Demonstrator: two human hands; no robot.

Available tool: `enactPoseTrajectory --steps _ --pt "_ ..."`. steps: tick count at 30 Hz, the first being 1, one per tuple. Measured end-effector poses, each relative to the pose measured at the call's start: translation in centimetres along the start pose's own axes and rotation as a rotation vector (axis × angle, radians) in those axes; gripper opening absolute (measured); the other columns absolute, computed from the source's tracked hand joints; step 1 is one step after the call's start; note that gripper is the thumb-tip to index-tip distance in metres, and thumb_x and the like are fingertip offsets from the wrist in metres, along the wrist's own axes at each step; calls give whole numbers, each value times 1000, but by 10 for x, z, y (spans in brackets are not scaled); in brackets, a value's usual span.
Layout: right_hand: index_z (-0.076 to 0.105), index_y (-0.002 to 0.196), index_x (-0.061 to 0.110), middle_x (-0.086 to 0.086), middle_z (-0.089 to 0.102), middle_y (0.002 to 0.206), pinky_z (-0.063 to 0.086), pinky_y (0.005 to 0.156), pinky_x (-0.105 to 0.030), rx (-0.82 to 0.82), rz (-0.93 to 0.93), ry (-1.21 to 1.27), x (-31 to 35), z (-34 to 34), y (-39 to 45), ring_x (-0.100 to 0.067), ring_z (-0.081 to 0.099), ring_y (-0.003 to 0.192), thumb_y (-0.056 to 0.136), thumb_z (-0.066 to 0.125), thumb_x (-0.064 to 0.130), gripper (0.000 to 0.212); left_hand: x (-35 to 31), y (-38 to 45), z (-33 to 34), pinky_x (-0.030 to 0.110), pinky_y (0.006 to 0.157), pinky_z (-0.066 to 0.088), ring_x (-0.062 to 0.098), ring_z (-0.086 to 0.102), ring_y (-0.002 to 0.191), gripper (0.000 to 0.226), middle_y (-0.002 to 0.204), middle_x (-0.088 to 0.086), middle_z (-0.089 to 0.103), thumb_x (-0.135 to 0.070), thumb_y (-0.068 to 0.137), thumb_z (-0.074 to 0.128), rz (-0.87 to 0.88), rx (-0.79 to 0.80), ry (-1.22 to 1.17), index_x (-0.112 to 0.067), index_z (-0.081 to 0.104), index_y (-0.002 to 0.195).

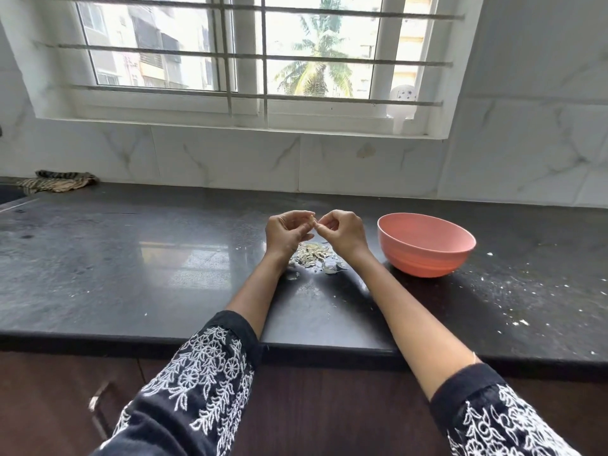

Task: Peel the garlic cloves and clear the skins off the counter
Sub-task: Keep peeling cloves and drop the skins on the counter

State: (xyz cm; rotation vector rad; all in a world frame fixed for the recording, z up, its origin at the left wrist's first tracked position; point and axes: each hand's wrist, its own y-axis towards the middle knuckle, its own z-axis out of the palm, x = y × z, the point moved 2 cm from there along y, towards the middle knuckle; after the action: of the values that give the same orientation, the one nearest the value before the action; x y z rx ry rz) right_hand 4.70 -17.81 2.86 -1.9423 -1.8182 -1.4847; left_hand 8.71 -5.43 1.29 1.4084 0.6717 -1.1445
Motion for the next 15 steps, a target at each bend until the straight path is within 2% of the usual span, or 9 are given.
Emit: enactPoseTrajectory --steps 5,9,12,15 --pt "69 78 7 9 56 60 41 54 -20 21 32 55 -1 0 1 -5 50 55 80 72 21 15 -2 -1 0 17 56 54 2 65 61 15 75 2 68 5 79 68 34 -10 43 3 68 95" --pt "69 78 5 3 59 65 35 52 -13 7 7 33 1 0 0 -3 49 56 80 71 18 13 -3 -2 0 18 57 54 3 65 58 13 72 3 67 6 78 69 63 -48 76 3 69 90" --pt "67 75 9 2 60 67 38 55 -17 -40 -9 29 1 0 -1 -10 53 61 79 71 16 9 -3 -2 1 21 56 55 5 65 59 10 73 6 68 -2 75 75 45 -48 88 -2 69 82" --pt "65 76 11 3 60 66 40 59 -22 -90 -43 -27 1 -3 0 -11 54 60 80 70 18 9 -5 -3 3 22 57 55 7 65 61 9 73 8 68 -10 80 72 -43 5 -20 -3 67 80"
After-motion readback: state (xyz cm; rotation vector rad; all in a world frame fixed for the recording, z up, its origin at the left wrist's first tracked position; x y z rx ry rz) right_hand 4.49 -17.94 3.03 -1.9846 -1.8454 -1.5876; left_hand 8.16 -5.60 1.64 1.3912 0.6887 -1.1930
